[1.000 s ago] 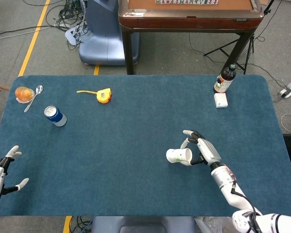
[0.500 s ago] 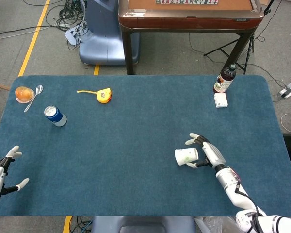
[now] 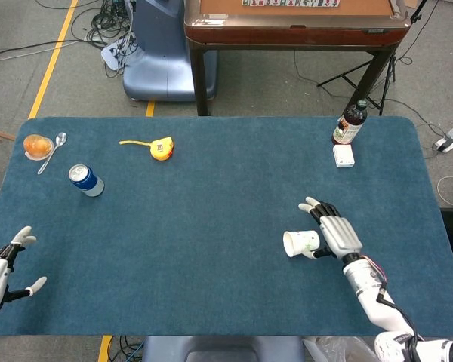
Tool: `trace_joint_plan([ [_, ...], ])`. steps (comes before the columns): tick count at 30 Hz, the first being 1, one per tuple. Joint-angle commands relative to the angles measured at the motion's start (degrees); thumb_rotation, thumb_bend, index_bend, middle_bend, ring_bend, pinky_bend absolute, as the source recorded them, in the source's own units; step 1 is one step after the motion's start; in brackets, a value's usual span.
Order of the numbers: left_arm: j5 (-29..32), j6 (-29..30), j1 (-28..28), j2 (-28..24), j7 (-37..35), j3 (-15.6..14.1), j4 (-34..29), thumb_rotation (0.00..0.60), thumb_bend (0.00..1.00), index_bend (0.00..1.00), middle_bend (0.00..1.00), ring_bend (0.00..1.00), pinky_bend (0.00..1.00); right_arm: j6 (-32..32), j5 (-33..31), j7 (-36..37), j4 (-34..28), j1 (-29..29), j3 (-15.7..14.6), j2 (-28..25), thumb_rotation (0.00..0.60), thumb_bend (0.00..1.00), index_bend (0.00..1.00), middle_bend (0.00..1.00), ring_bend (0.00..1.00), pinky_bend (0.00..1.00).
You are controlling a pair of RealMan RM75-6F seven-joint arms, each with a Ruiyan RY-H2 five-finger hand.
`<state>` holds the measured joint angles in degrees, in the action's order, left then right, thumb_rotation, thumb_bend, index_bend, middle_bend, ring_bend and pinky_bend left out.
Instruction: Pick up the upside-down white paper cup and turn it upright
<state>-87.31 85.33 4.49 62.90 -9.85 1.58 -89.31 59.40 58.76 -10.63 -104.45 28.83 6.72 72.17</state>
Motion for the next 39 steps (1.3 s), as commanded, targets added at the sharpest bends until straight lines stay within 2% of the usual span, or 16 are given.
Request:
trace_joint_plan([
  [1,-0.04,0.03,-0.02,-0.03,-0.07,-0.03,-0.02,0.600,0.14,0.07,0.24,0.30,0.53,4.77,-6.07,-18.04,-7.71,3.22,-1.34,-2.70,0.600,0.00,0.19,0.04,0.00,0.00],
  [4,0.02,0.06,-0.04,-0.09,-0.27,-0.01,-0.05,0.600,0.14,0.07,0.24,0.30,0.53,5.48,-9.63,-24.09,-9.93,4.89,-1.86,-2.47,0.600,0.00,0.21,0.04,0.00,0.00],
  [7,0.09,-0.02,-0.02,-0.14,-0.54,0.00,-0.05,0.600,0.14,0.07,0.24,0.30,0.53,5.52,-12.09,-27.05,-10.56,6.06,-2.29,-1.59,0.600,0.00,0.22,0.04,0.00,0.00],
  [18,0.19,0.31,-0.17,-0.44,-1.06,0.11,-0.33,0.600,0.14,0.07,0.24,0.30,0.53,7.60,-17.49,-35.57,-7.58,9.48,-4.38,3.92,0.600,0.00,0.26,0.04,0.00,0.00],
  [25,0.15,0.72,-0.36,-0.74,-1.48,0.18,-0.62,0.600,0.14,0.07,0.24,0.30,0.53,10.42,-17.53,-37.20,-3.92,9.57,-4.78,7.88,0.600,0.00,0.27,0.04,0.00,0.00],
  [31,0.28,0.65,-0.38,-0.86,-1.72,0.20,-0.77,0.600,0.14,0.07,0.24,0.30,0.53,9.40,-18.65,-36.25,-1.90,9.83,-4.27,9.51,0.600,0.00,0.30,0.04,0.00,0.00],
  [39,0.20,0.72,-0.46,-0.95,-1.97,0.15,-0.78,0.600,0.14,0.07,0.24,0.30,0.53,8.76,-17.14,-35.15,0.75,9.70,-4.86,11.45,0.600,0.00,0.36,0.05,0.00,0.00],
])
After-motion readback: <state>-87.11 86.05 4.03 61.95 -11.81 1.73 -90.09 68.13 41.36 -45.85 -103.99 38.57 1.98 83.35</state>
